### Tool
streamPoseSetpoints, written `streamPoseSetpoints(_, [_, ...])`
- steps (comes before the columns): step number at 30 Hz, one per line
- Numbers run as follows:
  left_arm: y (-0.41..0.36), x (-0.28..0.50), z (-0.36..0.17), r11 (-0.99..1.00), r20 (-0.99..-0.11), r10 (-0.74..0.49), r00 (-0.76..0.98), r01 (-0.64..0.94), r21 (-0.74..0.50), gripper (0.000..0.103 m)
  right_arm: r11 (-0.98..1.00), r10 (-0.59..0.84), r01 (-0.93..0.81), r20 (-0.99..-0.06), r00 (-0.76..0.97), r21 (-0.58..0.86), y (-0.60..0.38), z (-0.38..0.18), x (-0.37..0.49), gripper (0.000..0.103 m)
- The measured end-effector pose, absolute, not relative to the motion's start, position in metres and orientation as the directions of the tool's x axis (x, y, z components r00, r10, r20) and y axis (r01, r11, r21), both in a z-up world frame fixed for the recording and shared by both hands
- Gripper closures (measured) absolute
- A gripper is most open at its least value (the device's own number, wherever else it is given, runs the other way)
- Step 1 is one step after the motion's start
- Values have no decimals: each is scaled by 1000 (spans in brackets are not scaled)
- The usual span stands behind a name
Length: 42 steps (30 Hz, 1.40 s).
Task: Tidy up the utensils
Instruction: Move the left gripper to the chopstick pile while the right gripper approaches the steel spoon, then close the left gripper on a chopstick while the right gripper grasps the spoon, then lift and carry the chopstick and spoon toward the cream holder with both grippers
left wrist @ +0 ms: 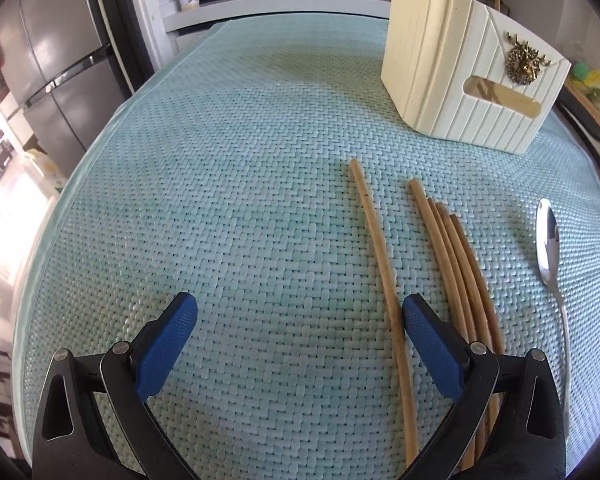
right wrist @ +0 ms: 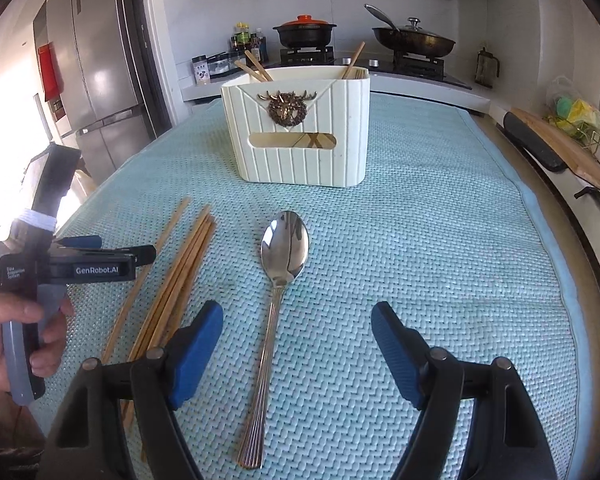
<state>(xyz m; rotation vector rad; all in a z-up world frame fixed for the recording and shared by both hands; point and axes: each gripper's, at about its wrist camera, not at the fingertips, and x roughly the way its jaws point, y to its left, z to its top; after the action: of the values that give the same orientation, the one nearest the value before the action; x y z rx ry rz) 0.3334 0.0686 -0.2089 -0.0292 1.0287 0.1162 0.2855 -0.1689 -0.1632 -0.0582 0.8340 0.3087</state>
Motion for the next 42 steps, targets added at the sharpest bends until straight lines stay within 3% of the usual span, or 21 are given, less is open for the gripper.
streamPoseSetpoints(8, [79,356,-210,994,-867,61,495,-108,9,1,941,225,-337,-806,547,34,-134,-190,336,25])
streamPoseSetpoints(17, [81,380,-211,999,-884,1,468,-39,-19,3,943,191,-333,-819,541,0,-116,-202,355,25])
streamPoseSetpoints(20, [77,385,-208,999,-887,-11,461,-23,-24,14,945,185,-326,-817,546,-4,-114,-201,361,30])
streamPoseSetpoints(22, [73,388,-205,999,-890,-24,454,-9,-32,27,945,183,-327,-813,552,-9,-112,-201,365,33])
streamPoseSetpoints(24, [68,389,-203,1000,-891,-26,454,9,-24,38,945,177,-325,-810,560,-18,-110,-200,371,47])
streamPoseSetpoints(26, [61,388,-201,999,-885,-29,464,31,-17,55,945,172,-327,-807,565,-28,-109,-198,375,62])
streamPoseSetpoints(28, [57,388,-199,999,-878,-45,477,49,-25,90,944,181,-329,-804,566,-19,-109,-197,378,61])
streamPoseSetpoints(29, [57,388,-199,998,-876,-59,478,51,-40,94,944,187,-329,-798,572,-15,-110,-196,378,61])
streamPoseSetpoints(35, [65,375,-190,992,-840,-119,530,28,-122,98,945,246,-324,-748,617,44,-132,-172,366,62])
streamPoseSetpoints(42, [76,334,-129,978,-720,-183,670,49,-203,98,932,313,-354,-653,689,74,-150,-124,327,61])
